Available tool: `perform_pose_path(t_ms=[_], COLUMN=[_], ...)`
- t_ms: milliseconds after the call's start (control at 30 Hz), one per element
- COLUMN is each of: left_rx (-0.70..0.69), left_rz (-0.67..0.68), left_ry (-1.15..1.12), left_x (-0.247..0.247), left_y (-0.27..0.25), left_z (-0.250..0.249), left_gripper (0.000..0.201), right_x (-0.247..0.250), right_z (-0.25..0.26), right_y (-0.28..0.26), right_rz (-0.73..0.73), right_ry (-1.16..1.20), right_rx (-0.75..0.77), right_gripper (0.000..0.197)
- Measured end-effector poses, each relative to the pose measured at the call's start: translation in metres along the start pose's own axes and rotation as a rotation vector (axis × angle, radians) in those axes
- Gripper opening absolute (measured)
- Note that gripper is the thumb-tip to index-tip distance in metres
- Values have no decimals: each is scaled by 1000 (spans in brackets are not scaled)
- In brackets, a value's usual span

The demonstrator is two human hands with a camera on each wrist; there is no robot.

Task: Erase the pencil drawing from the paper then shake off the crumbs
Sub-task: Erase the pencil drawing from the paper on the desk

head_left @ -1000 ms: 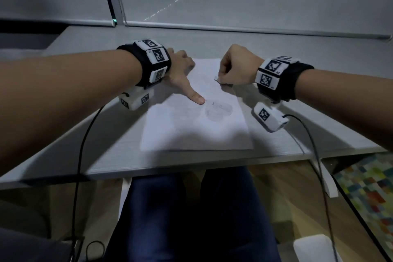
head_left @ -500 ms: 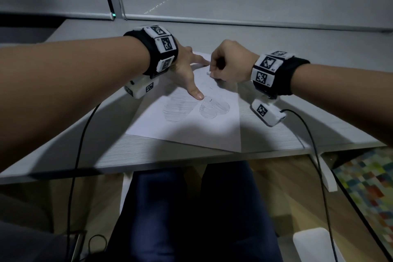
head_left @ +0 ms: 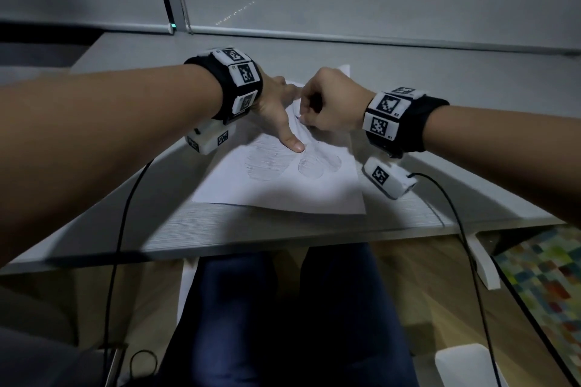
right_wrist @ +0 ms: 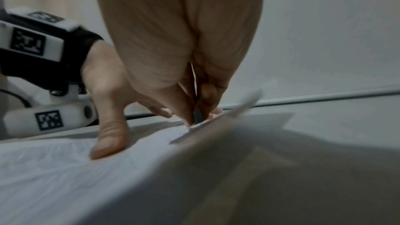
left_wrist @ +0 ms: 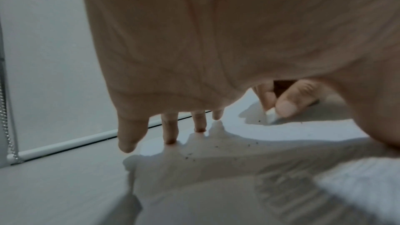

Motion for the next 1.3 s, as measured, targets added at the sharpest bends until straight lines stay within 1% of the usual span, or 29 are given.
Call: perform_pose_path(t_ms=[33,133,167,233,300,400,533,600,633,700,767,833,933,1033,1100,1167,1233,1300], left_rx=[-4,-22,-35,-75,-145,-212,-207,-208,-208,-201,-194,-183,-170,-185,-246,-330,-371,-360], left_rz=[-4,-9,-3,13,21,28,6,5,-7,-42,-77,-91,-86,-75,-38,-18,-57,-149], left_ry=[-5,-33,-45,-45,-21,5,7,-19,-19,5,42,53,77,68,40,31,52,86], left_x=[0,2,3,4,6,8,11,12,12,10,7,8,8,8,6,6,7,13], left_y=[2,6,6,5,5,4,6,7,6,4,4,5,5,4,2,0,-3,-7], left_z=[0,-1,-1,-3,-9,-15,-9,-11,-13,-19,-23,-25,-24,-26,-28,-31,-33,-27], left_gripper=[137,143,141,128,118,112,97,93,94,103,109,110,112,110,109,107,97,86], right_x=[1,22,29,34,28,15,19,22,22,19,11,7,14,23,28,29,24,22], right_z=[0,-21,-28,-36,-40,-52,-64,-65,-62,-49,-37,-36,-47,-57,-59,-57,-59,-71], right_y=[-1,-4,-6,-10,-13,-16,-24,-25,-25,-22,-18,-15,-10,-9,-10,-13,-17,-24], right_rz=[-3,-98,-101,-66,-4,65,48,32,14,0,38,28,-46,-45,-58,-50,-8,10], right_ry=[-12,-23,-36,-62,-52,-88,-142,-115,-76,21,53,45,18,-12,-3,31,29,-24], right_rx=[1,-81,-95,-86,-72,-112,-163,-162,-145,-83,-43,-66,-155,-221,-226,-186,-175,-230], right_gripper=[8,6,7,9,11,16,13,13,13,12,9,7,11,15,15,13,11,12])
Point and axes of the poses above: each hand's wrist, its own y-axis towards the middle knuckle, its own x-axis out of the back of the hand, z = x × y, the point moved 6 cm from there along y, towards the middle knuckle, and after that the axes turned 14 degrees about z, right-handed, at the moved point
